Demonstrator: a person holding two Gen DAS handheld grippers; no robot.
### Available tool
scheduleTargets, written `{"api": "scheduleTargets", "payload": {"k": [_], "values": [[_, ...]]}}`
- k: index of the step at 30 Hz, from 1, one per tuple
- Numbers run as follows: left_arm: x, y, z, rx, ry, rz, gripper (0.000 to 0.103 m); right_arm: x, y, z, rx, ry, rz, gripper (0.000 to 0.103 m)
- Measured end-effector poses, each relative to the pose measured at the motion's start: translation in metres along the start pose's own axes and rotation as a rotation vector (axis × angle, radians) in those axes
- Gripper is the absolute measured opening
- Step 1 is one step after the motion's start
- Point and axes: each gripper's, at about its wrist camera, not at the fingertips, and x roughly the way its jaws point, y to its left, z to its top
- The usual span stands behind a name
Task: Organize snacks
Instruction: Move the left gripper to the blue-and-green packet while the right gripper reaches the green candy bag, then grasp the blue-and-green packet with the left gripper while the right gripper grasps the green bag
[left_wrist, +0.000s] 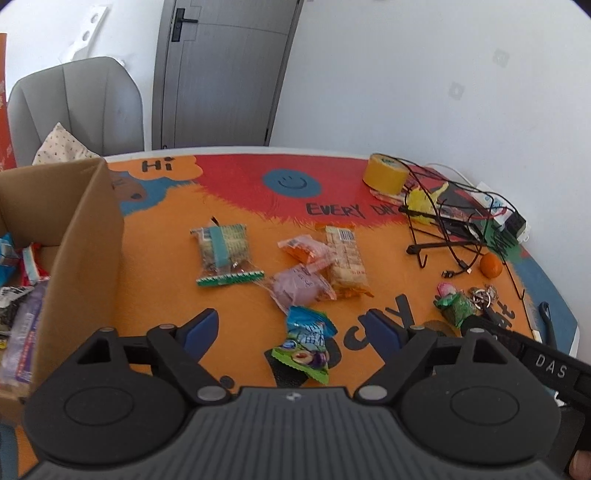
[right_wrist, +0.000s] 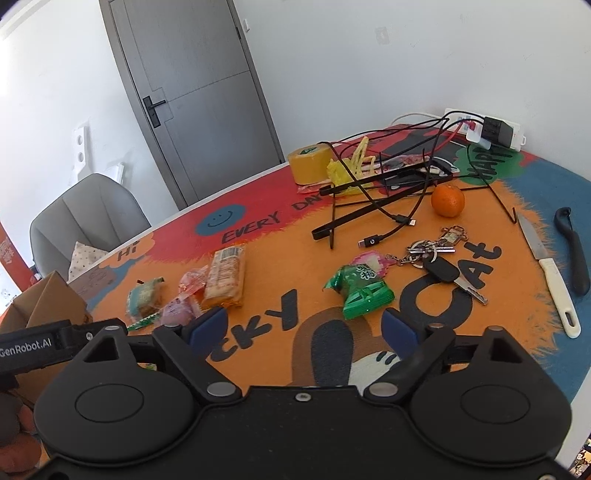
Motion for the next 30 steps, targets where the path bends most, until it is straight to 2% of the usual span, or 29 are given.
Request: {"api": "scheduleTargets", "payload": {"k": [3, 5, 8, 14, 18, 20, 23, 25, 27, 30], "values": [[0.011, -0.005, -0.003, 0.015, 0.032, -0.002, 0.082, 0.008, -0.008, 0.001, 0.014, 0.007, 0.0, 0.082], [0.02, -0.008, -0.006, 0.022, 0.058, -0.008, 0.074, 0.014, -0.012, 0.001, 0.015, 0.013, -0.004, 0.081], [0.032, -0.01, -0.008, 0.021, 0.089, -0.001, 0.069, 0.022, -0.018, 0.003, 0.015, 0.017, -0.016, 0.08], [0.051, -0.007, -0.012, 0.009, 0.124, 0.012, 0.058, 0.038, -0.029, 0.007, 0.018, 0.026, -0.035, 0.076], [0.054, -0.007, -0.013, 0.003, 0.097, -0.005, 0.05, 0.048, -0.034, 0.009, 0.007, 0.032, -0.043, 0.072], [0.055, -0.006, -0.013, 0.003, 0.089, 0.002, 0.037, 0.053, -0.035, 0.011, 0.001, 0.035, -0.048, 0.071], [0.055, -0.003, -0.012, -0.009, 0.084, -0.017, 0.034, 0.06, -0.035, 0.013, -0.007, 0.037, -0.06, 0.07], [0.054, 0.0, -0.011, -0.019, 0.085, -0.026, 0.033, 0.066, -0.034, 0.014, -0.017, 0.042, -0.069, 0.066], [0.053, 0.003, -0.01, -0.026, 0.085, -0.03, 0.033, 0.073, -0.033, 0.014, -0.023, 0.061, -0.072, 0.047], [0.049, 0.008, -0.008, -0.033, 0.073, -0.032, 0.033, 0.073, -0.028, 0.01, -0.036, 0.059, -0.08, 0.041]]}}
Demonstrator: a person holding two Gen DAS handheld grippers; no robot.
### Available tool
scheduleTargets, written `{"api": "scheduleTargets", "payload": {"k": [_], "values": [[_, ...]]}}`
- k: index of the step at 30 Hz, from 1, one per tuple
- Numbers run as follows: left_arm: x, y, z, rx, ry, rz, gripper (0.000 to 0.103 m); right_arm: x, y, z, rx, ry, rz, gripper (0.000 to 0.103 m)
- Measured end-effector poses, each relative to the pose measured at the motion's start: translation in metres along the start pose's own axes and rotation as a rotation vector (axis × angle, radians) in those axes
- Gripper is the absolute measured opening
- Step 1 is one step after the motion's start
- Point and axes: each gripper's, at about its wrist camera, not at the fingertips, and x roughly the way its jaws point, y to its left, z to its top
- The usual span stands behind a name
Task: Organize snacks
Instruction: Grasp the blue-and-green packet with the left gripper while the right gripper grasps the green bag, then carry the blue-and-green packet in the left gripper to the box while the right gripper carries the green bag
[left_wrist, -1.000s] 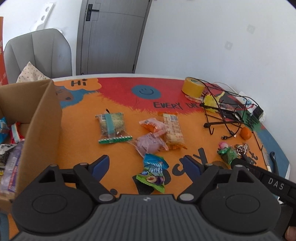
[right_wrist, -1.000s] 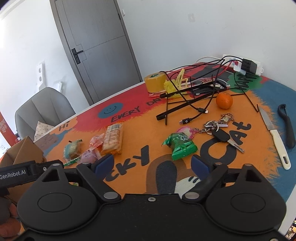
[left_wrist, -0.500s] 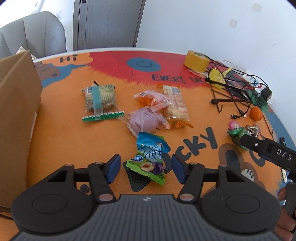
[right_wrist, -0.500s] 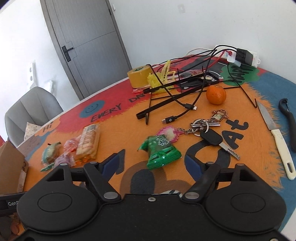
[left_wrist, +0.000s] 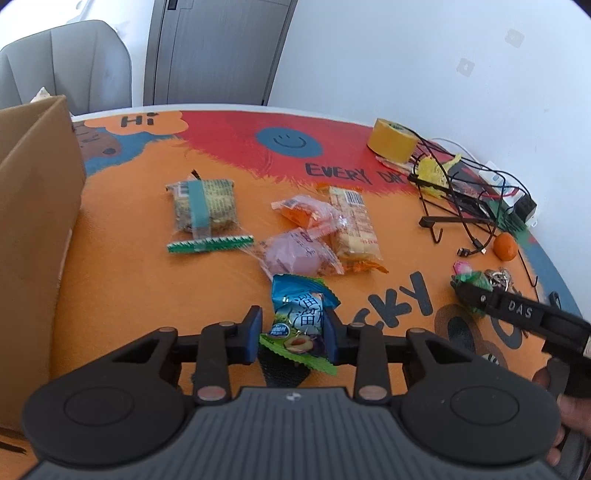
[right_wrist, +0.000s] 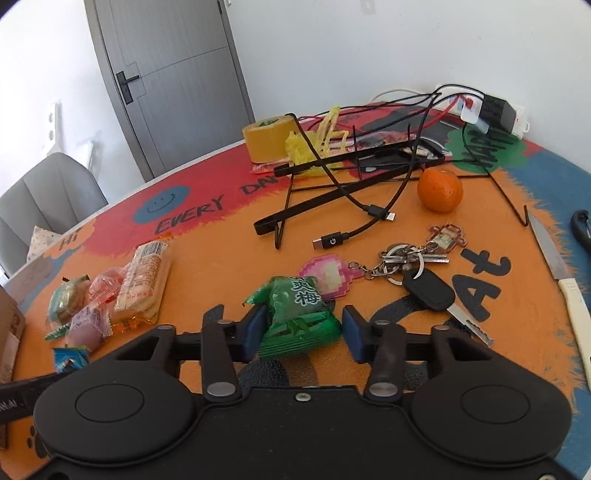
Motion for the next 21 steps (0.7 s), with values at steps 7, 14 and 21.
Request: {"api": "scheduleTargets", "payload": {"k": [7, 14, 21], "values": [[-0.014, 0.006, 0.003, -0.002, -0.028, -0.021, 0.033, -0.018, 0.007, -0.009, 0.027, -0.024, 0.03, 0.035], [-0.034, 0.014, 0.005, -0.012, -0.065, -0.033, 0.033, -0.041, 0.019, -0.009, 0.025, -0.059, 0.048, 0.035], [-0.057, 0.027, 0.011, -0.036, -0.111, -0.041, 0.033, -0.06, 0.037, -0.005, 0.024, -0.088, 0.078, 0.035]]}}
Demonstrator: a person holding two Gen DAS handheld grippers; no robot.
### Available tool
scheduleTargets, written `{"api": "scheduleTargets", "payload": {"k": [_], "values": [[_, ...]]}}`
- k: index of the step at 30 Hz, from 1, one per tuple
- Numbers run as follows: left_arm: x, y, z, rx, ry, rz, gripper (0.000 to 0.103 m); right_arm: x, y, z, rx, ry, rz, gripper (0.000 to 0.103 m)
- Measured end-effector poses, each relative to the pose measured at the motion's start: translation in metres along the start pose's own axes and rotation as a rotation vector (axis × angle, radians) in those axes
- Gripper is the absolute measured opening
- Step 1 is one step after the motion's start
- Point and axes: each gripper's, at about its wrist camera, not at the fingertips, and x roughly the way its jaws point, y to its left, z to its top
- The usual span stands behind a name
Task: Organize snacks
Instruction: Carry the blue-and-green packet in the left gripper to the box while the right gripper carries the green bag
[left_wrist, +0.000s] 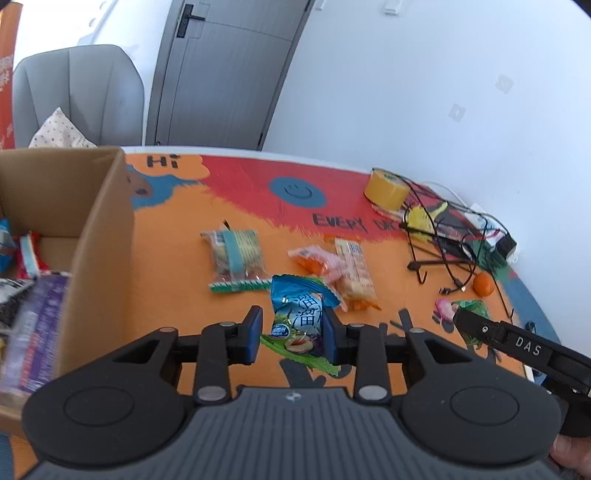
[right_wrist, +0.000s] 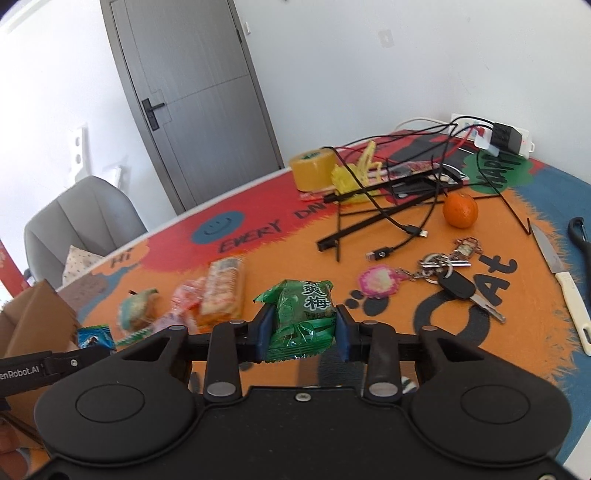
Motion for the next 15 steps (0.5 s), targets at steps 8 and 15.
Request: {"api": "scheduleTargets", "payload": {"k": [8, 15], "values": [[-0.024, 0.014, 0.009, -0.009, -0.058, 0.003, 0.033, -0.013, 0.028, 0.005, -0.024, -0.035, 0.035, 0.035], [-0.044, 0.026, 0.015, -0.013, -0.09, -0.002, 0.033, -0.017, 0.052, 0.005, -0.044, -0.047, 0.073, 0.035]]}}
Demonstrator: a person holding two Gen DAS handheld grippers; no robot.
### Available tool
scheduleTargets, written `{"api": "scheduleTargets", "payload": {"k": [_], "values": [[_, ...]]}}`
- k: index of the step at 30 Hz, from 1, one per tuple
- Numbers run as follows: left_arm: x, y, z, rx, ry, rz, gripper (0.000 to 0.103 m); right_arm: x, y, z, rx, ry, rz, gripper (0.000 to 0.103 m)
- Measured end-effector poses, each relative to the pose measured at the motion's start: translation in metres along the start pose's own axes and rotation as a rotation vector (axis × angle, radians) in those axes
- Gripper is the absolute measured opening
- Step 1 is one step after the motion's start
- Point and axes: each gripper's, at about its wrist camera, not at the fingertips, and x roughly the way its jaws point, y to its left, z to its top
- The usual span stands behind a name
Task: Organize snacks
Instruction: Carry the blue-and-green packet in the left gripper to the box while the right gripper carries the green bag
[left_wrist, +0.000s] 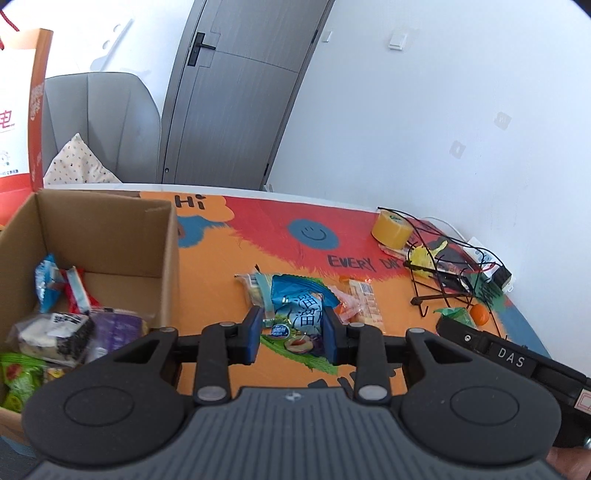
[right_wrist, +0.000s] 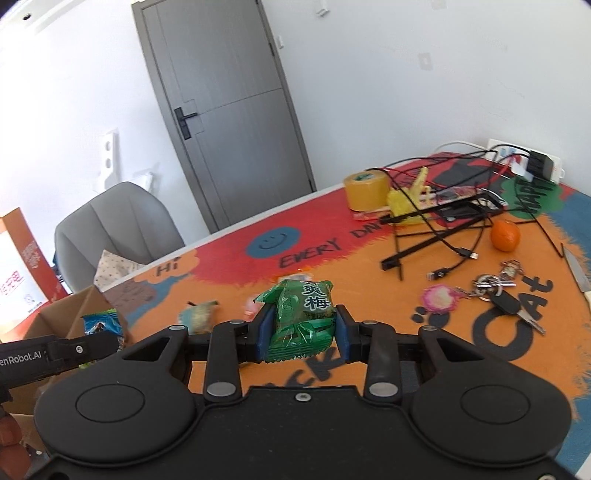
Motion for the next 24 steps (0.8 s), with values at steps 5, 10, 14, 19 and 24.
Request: {"api": "scheduleTargets", "payload": {"k": [5, 10, 14, 19, 24], "values": [[-0.015, 0.008, 0.006, -0.002, -0.027, 0.002, 0.033, -0.004, 0.017, 0.002, 0.0, -0.008, 0.048, 0.035], [-0.029, 0.02, 0.01, -0.018, -0.05, 0.016, 0.033, -0.007, 0.034, 0.004, -0.009, -0.007, 0.098, 0.035], [-0.038, 0.033, 0.013, -0.037, -0.063, 0.036, 0.033, -0.008, 0.051, 0.005, -0.03, -0.013, 0.125, 0.035], [-0.049, 0.053, 0.017, -0.064, -0.08, 0.075, 0.033, -0.008, 0.071, 0.007, -0.052, -0.016, 0.164, 0.035], [-0.061, 0.072, 0.019, -0.083, -0.097, 0.11, 0.033, -0.004, 0.092, 0.005, -0.073, -0.007, 0.202, 0.035]]}}
